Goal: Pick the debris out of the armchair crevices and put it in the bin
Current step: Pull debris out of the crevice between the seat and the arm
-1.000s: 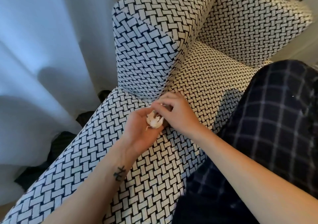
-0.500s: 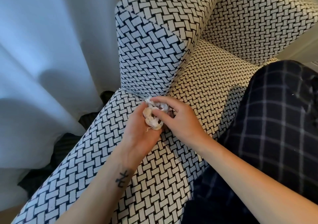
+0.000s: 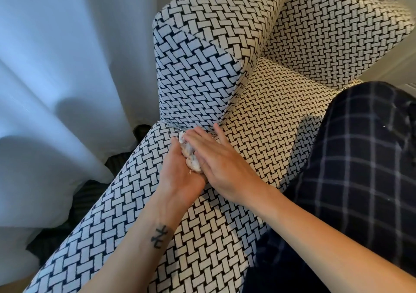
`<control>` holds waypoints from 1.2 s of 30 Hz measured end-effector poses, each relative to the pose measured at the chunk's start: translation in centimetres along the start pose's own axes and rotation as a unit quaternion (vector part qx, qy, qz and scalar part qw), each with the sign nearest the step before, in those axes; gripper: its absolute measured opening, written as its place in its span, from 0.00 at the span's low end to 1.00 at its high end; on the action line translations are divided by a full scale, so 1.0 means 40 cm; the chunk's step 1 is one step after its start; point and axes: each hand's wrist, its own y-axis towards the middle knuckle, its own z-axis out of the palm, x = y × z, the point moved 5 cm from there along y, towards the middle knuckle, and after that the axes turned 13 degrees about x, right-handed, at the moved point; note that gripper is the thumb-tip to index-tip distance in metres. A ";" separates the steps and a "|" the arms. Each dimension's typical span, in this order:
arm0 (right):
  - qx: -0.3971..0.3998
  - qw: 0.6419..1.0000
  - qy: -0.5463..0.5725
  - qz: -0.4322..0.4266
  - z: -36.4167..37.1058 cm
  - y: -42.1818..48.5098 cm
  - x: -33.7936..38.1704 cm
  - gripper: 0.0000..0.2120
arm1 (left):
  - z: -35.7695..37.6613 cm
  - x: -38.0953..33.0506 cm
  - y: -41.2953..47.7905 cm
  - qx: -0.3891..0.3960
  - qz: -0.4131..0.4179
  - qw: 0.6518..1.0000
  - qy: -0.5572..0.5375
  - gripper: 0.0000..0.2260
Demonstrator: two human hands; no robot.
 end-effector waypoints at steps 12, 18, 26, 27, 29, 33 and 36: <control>-0.122 0.958 0.249 0.072 -0.025 -0.021 -0.064 0.18 | -0.012 -0.043 -0.001 -0.040 0.073 0.996 0.016 0.14; -0.108 0.968 0.149 0.168 -0.012 -0.020 -0.102 0.17 | -0.009 -0.072 -0.008 -0.054 0.098 0.991 0.072 0.13; -0.076 0.967 -0.103 0.219 -0.001 0.011 -0.105 0.19 | -0.004 -0.085 -0.004 -0.026 0.085 0.992 0.085 0.08; -0.072 0.966 -0.111 0.222 0.001 0.011 -0.107 0.19 | -0.004 -0.086 -0.004 -0.026 0.085 0.992 0.090 0.08; -0.060 0.965 -0.119 0.225 0.001 0.018 -0.112 0.20 | -0.003 -0.089 -0.003 -0.029 0.090 0.990 0.106 0.08; -0.012 0.975 -0.119 0.188 -0.027 0.030 -0.138 0.21 | -0.003 -0.089 -0.003 -0.030 0.095 0.988 0.119 0.11; 0.050 0.980 -0.137 0.132 -0.053 0.025 -0.163 0.21 | -0.006 -0.088 -0.005 -0.032 0.093 0.987 0.126 0.10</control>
